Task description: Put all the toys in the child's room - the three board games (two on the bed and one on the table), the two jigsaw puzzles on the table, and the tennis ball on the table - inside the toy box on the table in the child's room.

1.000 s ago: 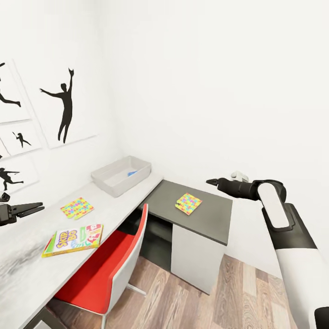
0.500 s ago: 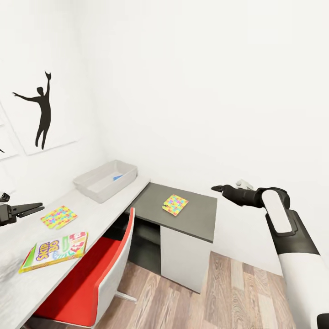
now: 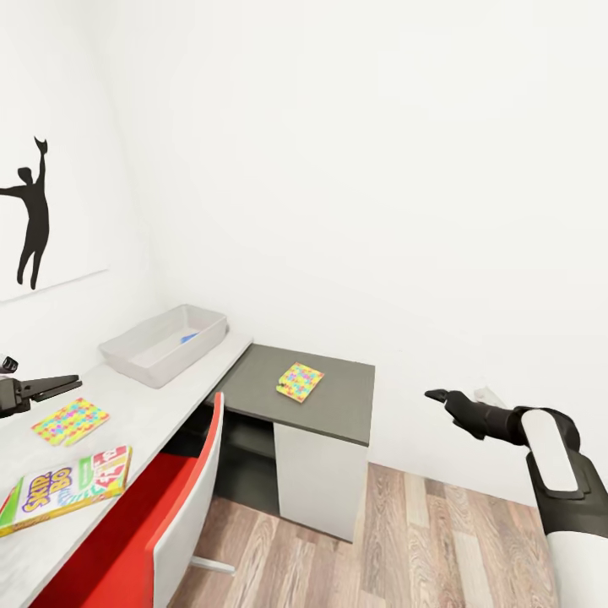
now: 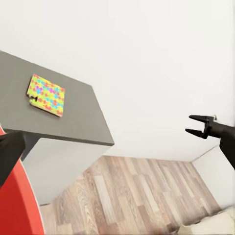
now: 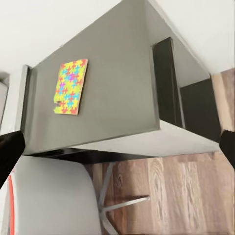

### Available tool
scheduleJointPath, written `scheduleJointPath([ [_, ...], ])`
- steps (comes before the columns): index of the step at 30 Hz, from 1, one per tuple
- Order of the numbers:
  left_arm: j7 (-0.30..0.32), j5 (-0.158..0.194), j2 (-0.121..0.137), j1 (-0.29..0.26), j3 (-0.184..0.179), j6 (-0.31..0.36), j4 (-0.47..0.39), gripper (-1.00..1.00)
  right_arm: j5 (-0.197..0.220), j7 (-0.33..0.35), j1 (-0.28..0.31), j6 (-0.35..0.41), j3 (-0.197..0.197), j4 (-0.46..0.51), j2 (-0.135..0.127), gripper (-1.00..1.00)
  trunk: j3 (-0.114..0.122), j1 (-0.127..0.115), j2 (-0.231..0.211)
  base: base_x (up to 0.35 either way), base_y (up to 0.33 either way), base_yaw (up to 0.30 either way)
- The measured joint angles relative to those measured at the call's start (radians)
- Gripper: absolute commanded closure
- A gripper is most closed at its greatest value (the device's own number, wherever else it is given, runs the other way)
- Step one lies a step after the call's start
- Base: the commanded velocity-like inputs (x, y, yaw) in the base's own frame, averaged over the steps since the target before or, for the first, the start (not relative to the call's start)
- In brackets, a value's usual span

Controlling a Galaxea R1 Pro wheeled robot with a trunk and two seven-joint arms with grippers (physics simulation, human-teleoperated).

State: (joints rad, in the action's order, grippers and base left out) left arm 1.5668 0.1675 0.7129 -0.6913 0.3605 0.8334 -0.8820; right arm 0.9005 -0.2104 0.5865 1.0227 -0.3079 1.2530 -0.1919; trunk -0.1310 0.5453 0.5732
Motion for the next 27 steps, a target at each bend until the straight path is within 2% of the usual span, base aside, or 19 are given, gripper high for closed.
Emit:
scheduleJointPath([
  [5,0.0,0.0,0.0,0.0,0.0,0.0,0.0,-1.0,0.0,0.001,-0.092,-0.043,-0.039,0.0,0.0,-1.0,0.006,0.0,0.0,0.0,0.0,-0.221],
  [7,0.0,0.0,0.0,0.0,0.0,0.0,0.0,-1.0,-0.001,0.001,-0.149,-0.08,-0.054,0.0,0.002,-1.0,0.008,0.0,0.0,0.0,0.0,-0.233],
  [14,0.0,-0.001,0.001,0.0,0.0,0.0,0.0,-1.0,-0.002,0.001,-0.251,-0.188,-0.066,-0.031,0.004,-1.0,0.014,0.0,0.0,0.0,0.0,-0.245],
  [18,0.0,-0.001,0.0,0.0,0.0,0.0,0.0,-1.0,-0.006,0.001,-0.284,-0.219,-0.066,-0.067,0.01,-1.0,0.016,0.0,0.0,0.0,0.0,-0.142],
  [21,0.0,-0.001,0.0,0.0,0.0,-0.001,0.0,-1.0,-0.032,0.001,-0.303,-0.257,-0.063,-0.118,0.013,-1.0,0.016,0.0,0.0,0.0,0.0,-0.053],
  [27,0.0,-0.001,0.0,0.0,0.0,-0.001,0.0,-1.0,-0.098,0.008,-0.353,-0.298,-0.054,-0.16,0.015,-1.0,0.015,0.0,0.0,0.0,0.0,-0.019],
])
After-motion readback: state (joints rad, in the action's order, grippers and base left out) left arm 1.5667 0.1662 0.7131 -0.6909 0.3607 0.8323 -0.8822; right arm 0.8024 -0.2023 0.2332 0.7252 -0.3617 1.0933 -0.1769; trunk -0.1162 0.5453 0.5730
